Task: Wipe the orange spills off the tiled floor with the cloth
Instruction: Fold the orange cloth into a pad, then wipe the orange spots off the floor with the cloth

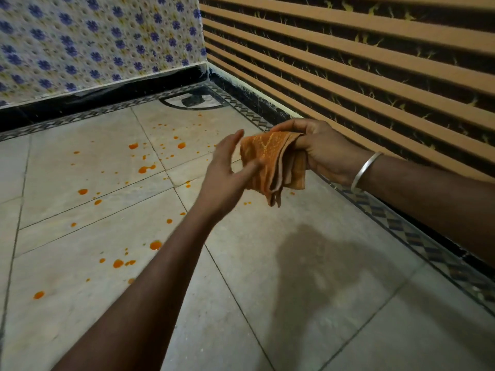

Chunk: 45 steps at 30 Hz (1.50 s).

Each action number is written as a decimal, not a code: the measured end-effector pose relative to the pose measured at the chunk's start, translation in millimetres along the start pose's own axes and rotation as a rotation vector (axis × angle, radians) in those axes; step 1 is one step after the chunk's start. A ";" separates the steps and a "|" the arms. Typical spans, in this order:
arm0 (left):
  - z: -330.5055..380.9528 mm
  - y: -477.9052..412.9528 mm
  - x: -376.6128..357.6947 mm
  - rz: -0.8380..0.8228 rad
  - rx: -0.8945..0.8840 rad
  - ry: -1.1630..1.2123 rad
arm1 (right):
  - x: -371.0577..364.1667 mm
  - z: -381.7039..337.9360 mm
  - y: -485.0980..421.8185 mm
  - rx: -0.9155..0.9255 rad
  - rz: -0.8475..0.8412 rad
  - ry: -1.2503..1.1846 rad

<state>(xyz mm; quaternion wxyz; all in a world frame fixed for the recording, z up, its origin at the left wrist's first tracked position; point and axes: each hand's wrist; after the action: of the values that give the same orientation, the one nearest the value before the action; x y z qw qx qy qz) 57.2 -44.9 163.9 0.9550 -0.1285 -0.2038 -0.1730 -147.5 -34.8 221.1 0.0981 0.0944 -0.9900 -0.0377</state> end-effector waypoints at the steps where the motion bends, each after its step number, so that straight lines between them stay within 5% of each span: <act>1: 6.2 1.8 -9.0 -0.062 -0.006 0.040 | -2.6 -0.7 -0.9 0.007 0.043 -0.034; 4: 15.8 4.8 -37.3 -0.179 -0.092 0.022 | -12.2 -1.0 -4.8 0.008 0.050 -0.112; 9: 10.0 2.7 -27.3 0.055 0.037 0.208 | -11.1 -1.8 2.3 -0.060 -0.240 -0.484; 13: 13.4 -0.4 -3.7 -0.070 0.054 0.257 | 7.5 12.4 -5.9 0.032 -0.146 0.364; 18: 3.1 -4.7 -2.1 -0.285 0.171 0.425 | 33.1 36.4 -2.9 -0.168 -0.322 0.296; 27: -61.9 7.2 -53.6 -0.285 0.477 0.218 | 42.4 134.3 3.8 -0.448 -0.409 0.263; 34: -95.5 10.1 -74.6 -0.372 0.416 -0.171 | 28.8 188.3 0.9 -0.586 -0.497 0.117; 45: -95.4 -72.7 -107.5 -0.209 0.237 -0.380 | 45.4 211.1 -25.1 -0.458 -0.129 -0.130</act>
<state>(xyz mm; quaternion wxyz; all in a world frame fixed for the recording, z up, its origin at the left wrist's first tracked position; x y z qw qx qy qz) -29.9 -111.2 45.7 0.8850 -0.0238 -0.4106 -0.2183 -229.2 -56.3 20.9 0.0503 0.1303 -0.9517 -0.2733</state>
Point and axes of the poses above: each hand's wrist, its own y-axis away from the middle knuckle, its own x-axis out of the back of the hand, z = x × y, and after that the axes turned 7 degrees about -z, right-handed
